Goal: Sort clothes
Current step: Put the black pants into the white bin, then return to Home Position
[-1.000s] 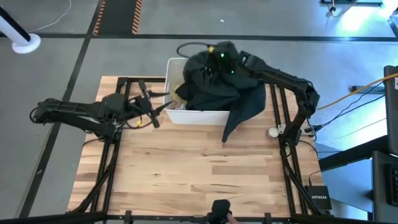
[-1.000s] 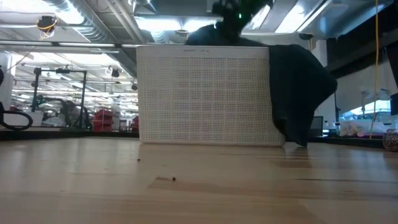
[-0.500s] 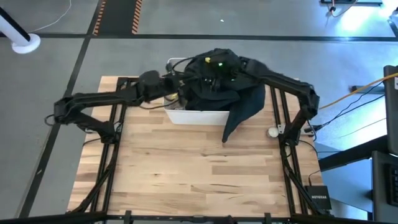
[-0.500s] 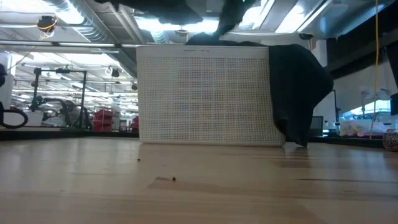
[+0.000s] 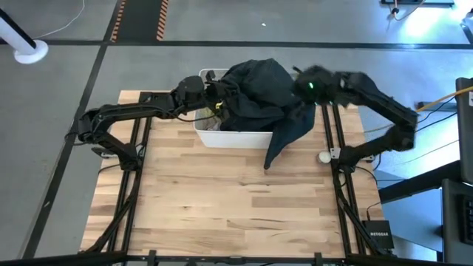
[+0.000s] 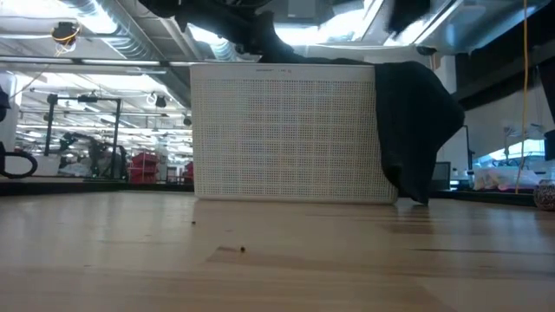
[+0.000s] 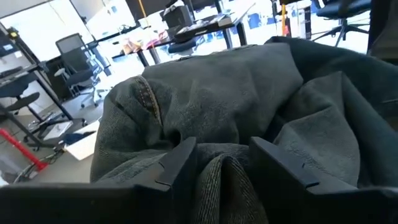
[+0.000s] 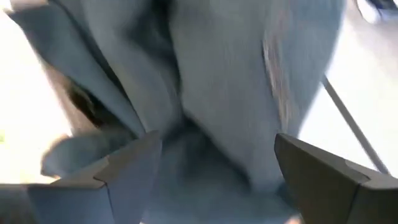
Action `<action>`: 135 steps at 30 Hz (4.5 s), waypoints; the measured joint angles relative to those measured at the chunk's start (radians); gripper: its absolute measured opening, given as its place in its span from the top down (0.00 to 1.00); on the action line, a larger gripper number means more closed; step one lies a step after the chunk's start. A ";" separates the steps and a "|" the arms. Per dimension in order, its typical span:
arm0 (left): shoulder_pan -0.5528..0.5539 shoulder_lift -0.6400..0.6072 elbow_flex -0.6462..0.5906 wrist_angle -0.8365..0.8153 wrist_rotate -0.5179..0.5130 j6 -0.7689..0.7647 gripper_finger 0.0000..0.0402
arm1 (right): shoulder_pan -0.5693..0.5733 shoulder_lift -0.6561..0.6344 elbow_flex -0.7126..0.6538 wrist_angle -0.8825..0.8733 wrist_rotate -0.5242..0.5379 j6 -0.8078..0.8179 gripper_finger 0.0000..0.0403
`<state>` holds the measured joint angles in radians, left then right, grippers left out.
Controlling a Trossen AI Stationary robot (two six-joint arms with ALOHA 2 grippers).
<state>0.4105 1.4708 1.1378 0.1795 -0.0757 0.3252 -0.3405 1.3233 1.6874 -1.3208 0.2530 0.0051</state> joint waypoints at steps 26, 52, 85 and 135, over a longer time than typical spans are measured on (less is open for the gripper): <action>0.001 0.000 -0.002 -0.025 0.010 0.018 0.64 | 0.069 -0.470 -0.815 0.433 -0.037 0.230 0.18; 0.004 -0.026 -0.003 -0.182 -0.109 0.022 0.64 | -0.118 0.288 -0.529 1.215 -0.081 -0.122 0.18; 0.000 -0.339 -0.057 -0.308 0.145 0.009 0.72 | -0.060 -0.059 -0.259 0.551 -0.042 -0.143 0.18; -0.320 -1.276 -1.065 -0.063 -0.074 -0.521 0.99 | -0.006 -1.153 -1.478 1.115 -0.302 0.238 0.94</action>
<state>0.0907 0.1950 0.0725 0.1161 -0.1501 -0.1959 -0.3466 0.1704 0.2095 -0.2059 -0.0486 0.2431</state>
